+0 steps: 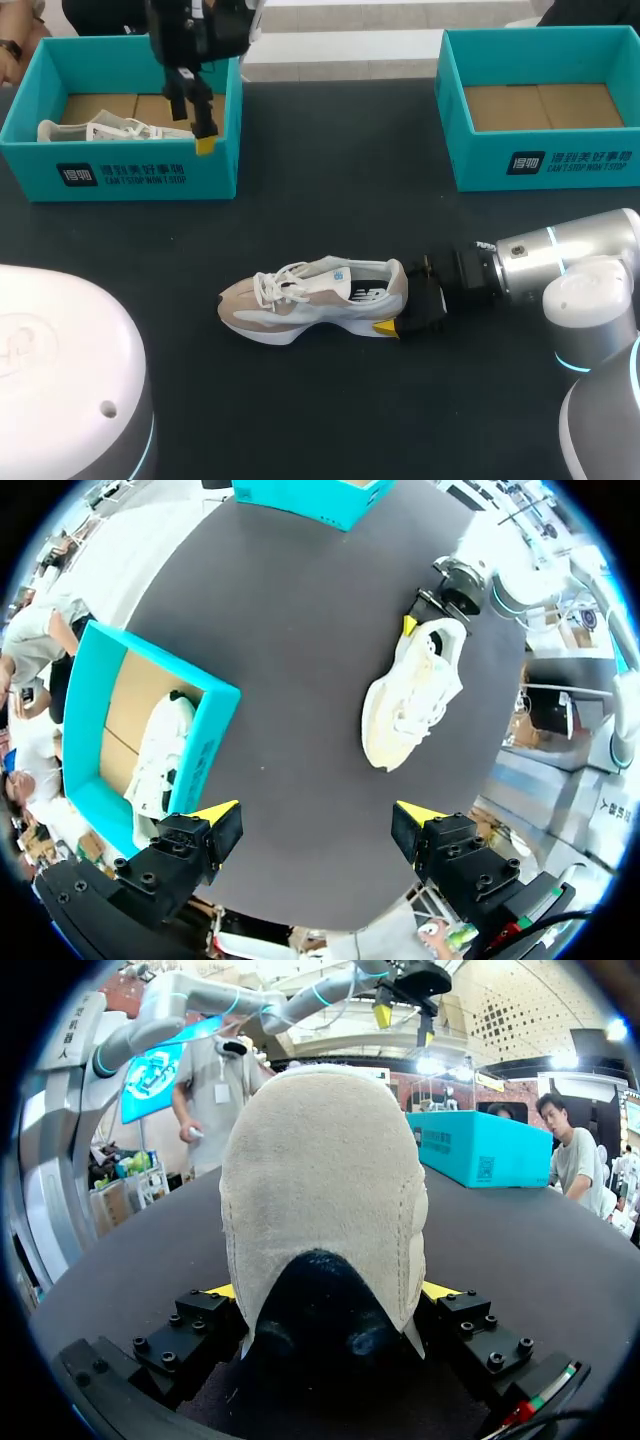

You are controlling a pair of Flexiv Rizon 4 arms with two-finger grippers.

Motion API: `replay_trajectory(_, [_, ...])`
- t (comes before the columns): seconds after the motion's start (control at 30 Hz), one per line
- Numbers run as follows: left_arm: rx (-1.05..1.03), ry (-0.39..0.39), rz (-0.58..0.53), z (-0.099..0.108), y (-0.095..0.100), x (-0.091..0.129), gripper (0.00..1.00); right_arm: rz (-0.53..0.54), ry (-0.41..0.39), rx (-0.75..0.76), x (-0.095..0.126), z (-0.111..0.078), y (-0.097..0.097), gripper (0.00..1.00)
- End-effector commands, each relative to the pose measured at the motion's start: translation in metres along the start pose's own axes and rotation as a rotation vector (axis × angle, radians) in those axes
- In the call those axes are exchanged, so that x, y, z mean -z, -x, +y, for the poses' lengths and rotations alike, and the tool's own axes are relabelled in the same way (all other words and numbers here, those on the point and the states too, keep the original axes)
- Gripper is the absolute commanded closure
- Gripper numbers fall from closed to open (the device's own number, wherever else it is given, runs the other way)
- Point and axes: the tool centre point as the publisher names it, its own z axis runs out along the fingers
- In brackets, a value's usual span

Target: Take the shoe out of the shoebox, open the shoe tongue, remove and reinsert the insole, then place the shoe into the shoebox

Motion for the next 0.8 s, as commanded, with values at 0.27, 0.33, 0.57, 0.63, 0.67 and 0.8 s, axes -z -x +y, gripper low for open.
replay_trajectory(0.27, [0.211,0.029,0.005,-0.002,-0.062,0.006,0.00,-0.001,-0.004,-0.001,-0.010,-0.004,0.002,1.00])
replay_trajectory(0.33, [0.293,0.042,-0.013,-0.007,-0.073,0.006,0.00,-0.001,-0.004,-0.001,-0.010,-0.004,0.002,1.00])
replay_trajectory(0.57, [0.478,0.059,-0.038,-0.021,-0.109,0.002,0.00,-0.001,-0.004,-0.001,-0.010,-0.004,0.002,1.00])
replay_trajectory(0.63, [0.504,0.058,-0.036,-0.026,-0.118,0.000,0.00,-0.001,-0.004,-0.001,-0.010,-0.004,0.002,1.00])
replay_trajectory(0.67, [0.544,0.056,-0.020,-0.029,-0.126,-0.001,0.00,-0.001,-0.004,-0.001,-0.010,-0.004,0.002,1.00])
replay_trajectory(0.8, [0.580,0.050,-0.023,-0.034,-0.144,-0.005,0.00,-0.001,-0.004,-0.001,-0.010,-0.004,0.002,1.00])
